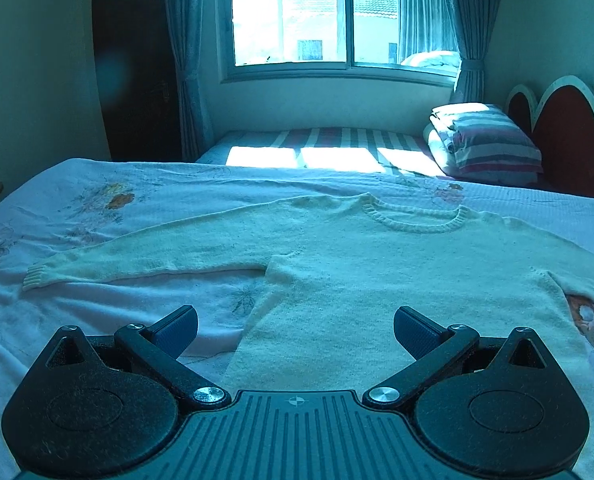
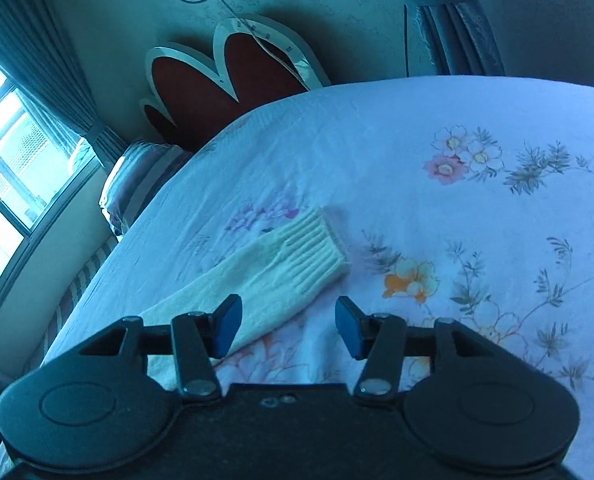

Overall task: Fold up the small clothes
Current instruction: 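Move the right tool to the sweater sleeve cuff and close on it, then lift the sleeve with the right tool, lay it across the sweater body, open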

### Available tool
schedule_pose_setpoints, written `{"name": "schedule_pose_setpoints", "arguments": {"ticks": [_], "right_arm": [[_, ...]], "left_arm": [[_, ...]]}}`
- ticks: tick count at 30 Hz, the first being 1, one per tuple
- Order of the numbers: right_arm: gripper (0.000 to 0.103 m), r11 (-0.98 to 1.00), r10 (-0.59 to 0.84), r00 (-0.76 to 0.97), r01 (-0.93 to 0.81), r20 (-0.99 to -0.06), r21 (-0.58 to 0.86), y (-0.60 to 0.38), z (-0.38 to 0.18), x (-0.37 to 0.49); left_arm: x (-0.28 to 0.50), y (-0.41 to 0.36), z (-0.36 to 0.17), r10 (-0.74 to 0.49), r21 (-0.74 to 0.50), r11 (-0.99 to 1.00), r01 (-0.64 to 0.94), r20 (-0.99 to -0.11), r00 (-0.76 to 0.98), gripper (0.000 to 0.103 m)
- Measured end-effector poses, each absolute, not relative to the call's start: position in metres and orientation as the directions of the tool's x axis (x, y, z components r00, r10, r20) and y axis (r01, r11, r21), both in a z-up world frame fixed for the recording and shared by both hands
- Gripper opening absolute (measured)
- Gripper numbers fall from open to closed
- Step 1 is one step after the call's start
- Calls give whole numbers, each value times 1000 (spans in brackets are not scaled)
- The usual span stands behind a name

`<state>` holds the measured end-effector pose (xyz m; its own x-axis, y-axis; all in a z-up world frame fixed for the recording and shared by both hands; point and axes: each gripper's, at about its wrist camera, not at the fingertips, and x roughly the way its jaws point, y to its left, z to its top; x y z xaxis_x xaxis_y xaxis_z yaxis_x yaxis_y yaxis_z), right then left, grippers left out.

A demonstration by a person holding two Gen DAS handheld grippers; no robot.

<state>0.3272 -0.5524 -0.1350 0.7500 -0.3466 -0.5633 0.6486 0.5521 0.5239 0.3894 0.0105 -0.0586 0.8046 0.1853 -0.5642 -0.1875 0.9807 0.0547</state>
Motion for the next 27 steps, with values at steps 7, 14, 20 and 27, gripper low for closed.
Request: {"name": "schedule_pose_setpoints", "arguments": {"ticks": [7, 14, 20, 27], "right_arm": [[38, 551, -333, 774, 623, -538, 555, -570, -149, 341], [7, 585, -315, 772, 616, -552, 527, -576, -144, 363], [7, 651, -315, 802, 572, -507, 499, -538, -107, 386], [7, 814, -205, 871, 405, -446, 417, -410, -55, 454]], "left_arm": [[412, 32, -65, 244, 95, 968, -232, -568, 786, 103], [455, 72, -90, 276, 183, 961, -206, -625, 730, 103], [471, 104, -103, 229, 142, 973, -180, -633, 740, 103], [470, 164, -106, 218, 113, 975, -190, -629, 746, 103]]}}
